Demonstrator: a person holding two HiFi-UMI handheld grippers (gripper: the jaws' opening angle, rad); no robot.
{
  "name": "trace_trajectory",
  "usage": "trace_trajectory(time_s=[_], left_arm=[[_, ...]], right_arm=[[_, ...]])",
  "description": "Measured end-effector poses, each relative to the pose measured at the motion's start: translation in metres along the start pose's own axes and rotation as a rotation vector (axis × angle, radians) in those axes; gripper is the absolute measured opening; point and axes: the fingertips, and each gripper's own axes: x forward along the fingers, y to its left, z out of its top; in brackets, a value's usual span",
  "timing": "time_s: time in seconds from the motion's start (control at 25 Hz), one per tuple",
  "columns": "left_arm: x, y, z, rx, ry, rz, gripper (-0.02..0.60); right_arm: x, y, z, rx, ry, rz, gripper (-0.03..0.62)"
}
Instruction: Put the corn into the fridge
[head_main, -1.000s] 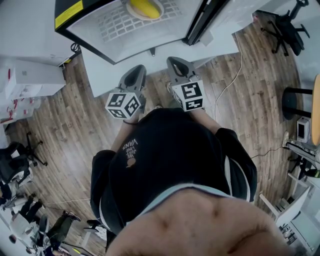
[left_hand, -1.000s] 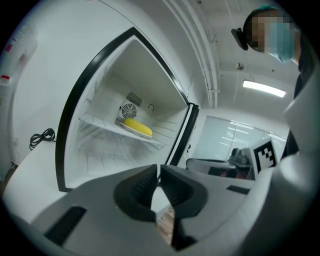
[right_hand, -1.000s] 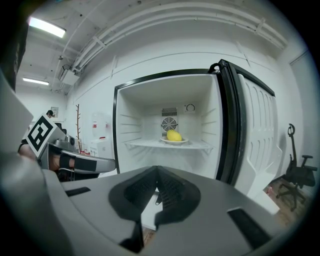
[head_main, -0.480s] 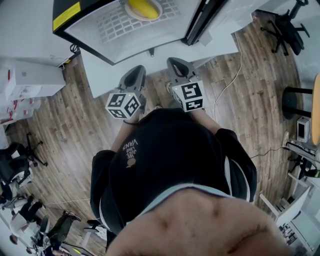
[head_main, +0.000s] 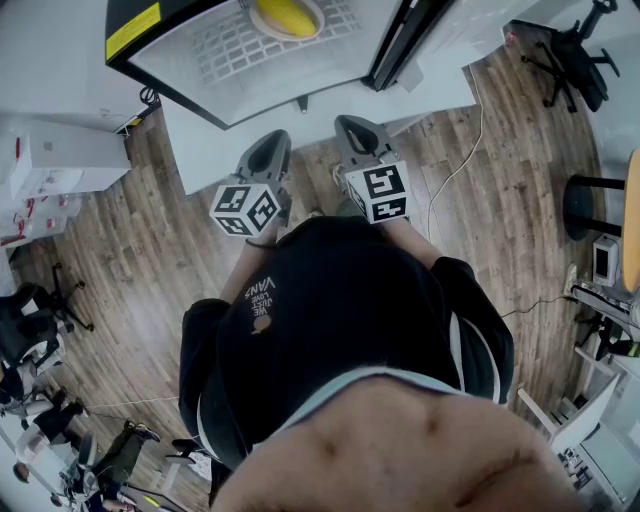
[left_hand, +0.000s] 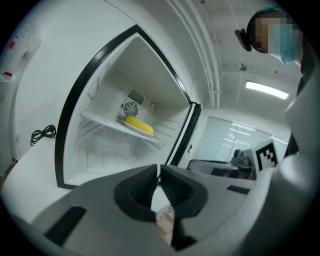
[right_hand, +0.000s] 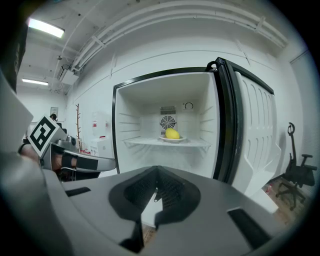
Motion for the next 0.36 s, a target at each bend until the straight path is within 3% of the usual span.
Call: trace_trajectory(time_s=[0.36], left_arm=[[0.0003, -0.0048, -0.0014, -0.001, 0.001, -0.007, 0.031]], right_arm=[[-0.0040, -0.0010, -0.0012, -0.004, -0.002, 0.000, 0.012]])
